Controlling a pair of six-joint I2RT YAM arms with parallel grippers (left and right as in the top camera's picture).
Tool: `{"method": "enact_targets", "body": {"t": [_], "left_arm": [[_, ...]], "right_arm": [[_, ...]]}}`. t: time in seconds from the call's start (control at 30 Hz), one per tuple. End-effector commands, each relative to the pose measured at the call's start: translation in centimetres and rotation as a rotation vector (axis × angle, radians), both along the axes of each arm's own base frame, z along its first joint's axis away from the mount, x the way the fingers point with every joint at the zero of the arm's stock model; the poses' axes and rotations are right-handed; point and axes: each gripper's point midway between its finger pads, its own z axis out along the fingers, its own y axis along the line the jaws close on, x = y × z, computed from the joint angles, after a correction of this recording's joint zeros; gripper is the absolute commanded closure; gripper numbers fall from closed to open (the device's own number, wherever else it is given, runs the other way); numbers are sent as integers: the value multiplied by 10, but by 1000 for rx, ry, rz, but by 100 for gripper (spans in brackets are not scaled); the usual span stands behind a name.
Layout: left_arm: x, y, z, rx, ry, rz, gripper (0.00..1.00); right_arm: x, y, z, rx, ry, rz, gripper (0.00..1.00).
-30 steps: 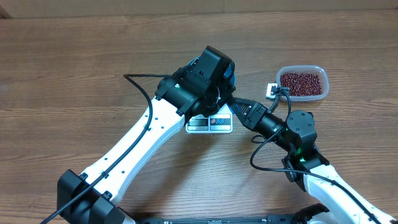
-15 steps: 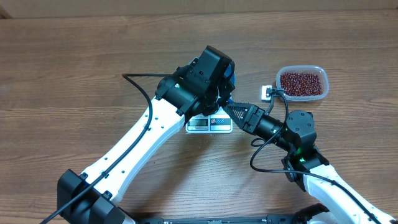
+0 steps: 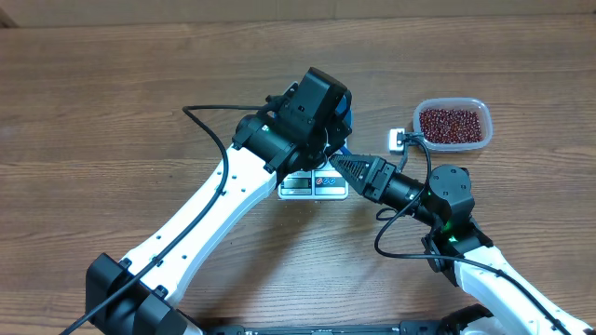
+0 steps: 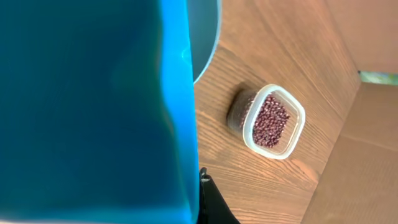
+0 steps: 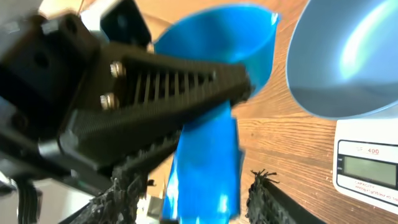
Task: Scoop item into bowl and weigh 150g on scale
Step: 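Move the right gripper to the scoop handle and grasp it, then open the left gripper, releasing the scoop to the right gripper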
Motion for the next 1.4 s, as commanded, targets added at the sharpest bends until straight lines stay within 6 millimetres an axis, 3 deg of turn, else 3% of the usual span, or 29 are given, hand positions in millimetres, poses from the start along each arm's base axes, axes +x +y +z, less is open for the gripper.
{"method": "enact_targets", "body": {"t": [0.0,0.17,0.27,0.37,0.43,0.63,0.83,1.17,1.27,1.37], "left_arm": [[11,-1,17,47,-122,-81,96],[23,-4,27,79,-229,-167,96],[28,3,27,92,-238,-166,96],[32,11,26,93,-225,-150,96],[33,13,25,80,-215,-152,96],[33,17,24,7,-153,-105,96],[30,19,25,-104,-67,-103,96],[21,24,28,-225,26,-159,96],[17,24,29,-249,48,-181,96],[14,23,30,-267,60,-194,96]], "right_arm": [[-3,6,14,12,-40,42,41],[0,-1,1,-2,33,29,41],[1,-10,-3,-28,15,37,41],[2,-15,10,-62,-113,40,41],[1,-19,23,-107,-240,23,37],[-3,-30,34,-240,-390,-67,25],[-9,-29,68,-347,-584,-139,19],[-8,-13,84,-822,-858,-201,19],[-13,-1,81,-927,-994,-139,23],[-9,8,64,-1028,-1064,-66,23]]}}
